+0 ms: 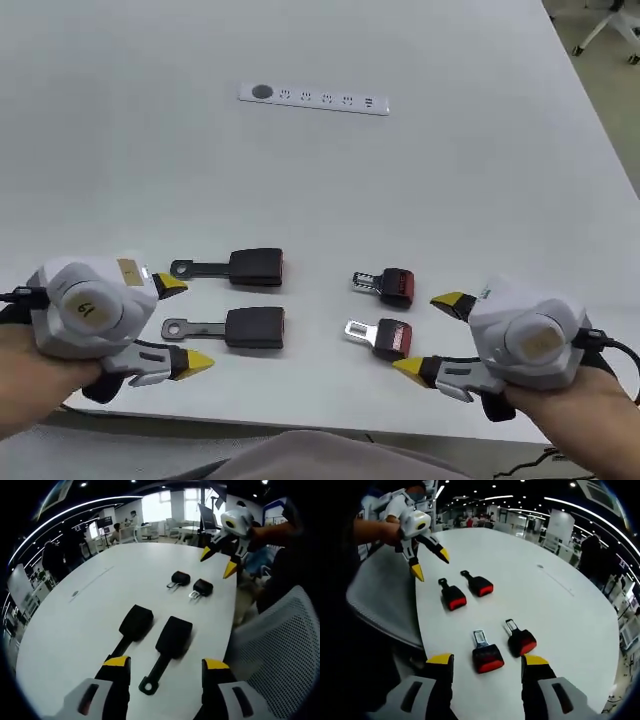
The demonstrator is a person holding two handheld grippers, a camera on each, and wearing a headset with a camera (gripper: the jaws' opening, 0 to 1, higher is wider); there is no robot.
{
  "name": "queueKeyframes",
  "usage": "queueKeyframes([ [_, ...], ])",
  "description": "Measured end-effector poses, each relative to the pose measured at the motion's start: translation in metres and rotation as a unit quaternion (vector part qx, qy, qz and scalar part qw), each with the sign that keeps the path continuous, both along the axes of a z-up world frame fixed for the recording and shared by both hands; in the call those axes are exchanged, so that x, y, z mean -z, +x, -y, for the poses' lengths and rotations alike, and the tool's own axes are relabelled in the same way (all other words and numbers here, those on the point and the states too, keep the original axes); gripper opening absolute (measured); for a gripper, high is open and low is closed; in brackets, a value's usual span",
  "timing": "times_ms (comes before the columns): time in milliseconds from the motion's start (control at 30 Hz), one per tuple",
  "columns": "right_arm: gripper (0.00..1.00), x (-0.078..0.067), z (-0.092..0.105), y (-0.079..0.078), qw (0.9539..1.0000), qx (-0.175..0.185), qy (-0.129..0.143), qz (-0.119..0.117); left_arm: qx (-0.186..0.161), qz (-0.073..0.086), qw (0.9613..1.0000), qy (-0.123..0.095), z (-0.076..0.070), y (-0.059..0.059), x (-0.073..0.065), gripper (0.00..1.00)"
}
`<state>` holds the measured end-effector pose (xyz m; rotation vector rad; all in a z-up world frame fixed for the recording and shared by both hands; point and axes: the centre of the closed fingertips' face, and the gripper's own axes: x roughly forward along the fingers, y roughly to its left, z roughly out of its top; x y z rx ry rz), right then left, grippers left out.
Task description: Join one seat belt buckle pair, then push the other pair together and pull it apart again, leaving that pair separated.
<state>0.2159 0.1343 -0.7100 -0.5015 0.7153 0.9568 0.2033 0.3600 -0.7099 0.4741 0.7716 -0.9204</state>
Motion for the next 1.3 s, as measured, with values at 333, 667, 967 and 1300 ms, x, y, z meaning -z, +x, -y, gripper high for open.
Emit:
queueKeyframes([
  [333, 0.53, 0.019, -0.008, 0.006, 0.9991, -0.029, -0.030, 0.003, 0.033, -0.018, 0.9993, -0.002, 0.019, 0.008, 0.021, 0.55],
  [667, 0.41, 0.031, -0.011, 0.007, 0.9978, -0.049, -0.040, -0.018, 0.085, -0.031, 0.9952, 0.038, 0.025, 0.010, 0.044, 0.51],
  [967, 0.34, 0.036, -0.009, 0.010, 0.9965, -0.065, -0.047, -0.021, 0.110, -0.033, 0.9921, 0.051, 0.028, 0.018, 0.051, 0.47],
  [1300, 0.32, 0.051, -0.012, 0.007, 0.9929, -0.095, -0.055, -0.045, 0.144, -0.044, 0.9859, 0.073, 0.032, 0.018, 0.059, 0.44],
])
